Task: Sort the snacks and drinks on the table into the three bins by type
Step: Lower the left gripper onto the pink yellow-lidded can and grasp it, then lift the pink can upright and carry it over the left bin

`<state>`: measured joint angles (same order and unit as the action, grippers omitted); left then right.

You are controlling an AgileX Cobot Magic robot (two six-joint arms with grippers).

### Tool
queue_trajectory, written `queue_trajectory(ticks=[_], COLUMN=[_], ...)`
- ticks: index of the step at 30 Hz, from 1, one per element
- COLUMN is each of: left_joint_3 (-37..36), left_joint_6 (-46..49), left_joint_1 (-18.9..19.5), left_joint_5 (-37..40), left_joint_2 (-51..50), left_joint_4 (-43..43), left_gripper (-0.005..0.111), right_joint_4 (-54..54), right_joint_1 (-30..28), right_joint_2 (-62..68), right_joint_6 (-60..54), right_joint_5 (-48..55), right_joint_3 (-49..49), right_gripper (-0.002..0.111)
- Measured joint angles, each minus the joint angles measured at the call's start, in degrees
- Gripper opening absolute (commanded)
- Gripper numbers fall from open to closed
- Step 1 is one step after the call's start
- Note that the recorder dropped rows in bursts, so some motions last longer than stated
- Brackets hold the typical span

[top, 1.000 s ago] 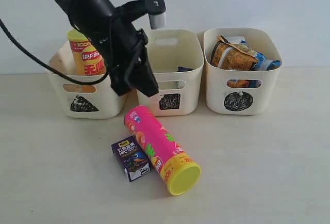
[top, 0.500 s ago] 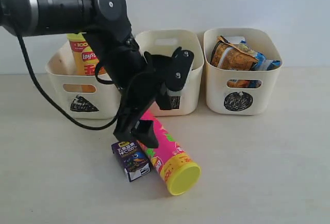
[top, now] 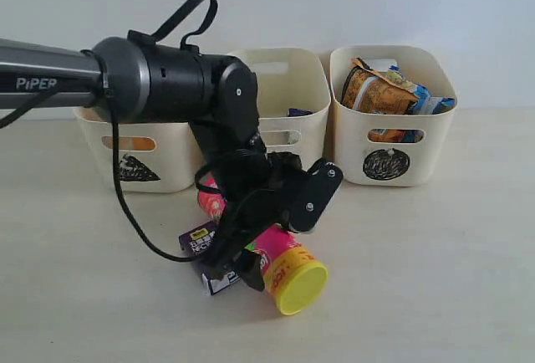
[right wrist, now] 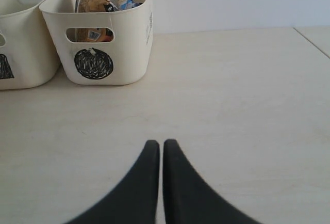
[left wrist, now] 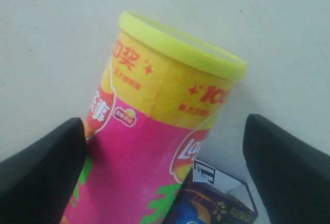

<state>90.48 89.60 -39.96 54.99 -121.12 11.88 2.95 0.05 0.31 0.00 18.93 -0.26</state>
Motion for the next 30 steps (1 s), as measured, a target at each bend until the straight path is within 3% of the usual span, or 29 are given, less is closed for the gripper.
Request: queue_trajectory(ticks=[7,14,30], left_joint_3=[0.0,0.4,1.8], left_joint_6=[0.5,0.6,0.5], left_joint_1=[0.0,0.0,-0.5], left_joint_5=[-3.1,-5.1,-6.5], left_joint_2=[-2.6,-3.3,5.7], left_joint_4=[-0.3,-0.5,2.9], left_gripper=[0.069,0.004,0.004], right_joint_4=[0.0,0.0,0.0], right_joint_1=[0.0,0.0,0.0], right_joint_2=[0.0,0.0,0.0], right_joint_6=[0.0,0.0,0.0], right_joint_5=[0.0,0.0,0.0], right_joint_3=[0.0,0.0,0.0], right_gripper=[0.0,0.0,0.0])
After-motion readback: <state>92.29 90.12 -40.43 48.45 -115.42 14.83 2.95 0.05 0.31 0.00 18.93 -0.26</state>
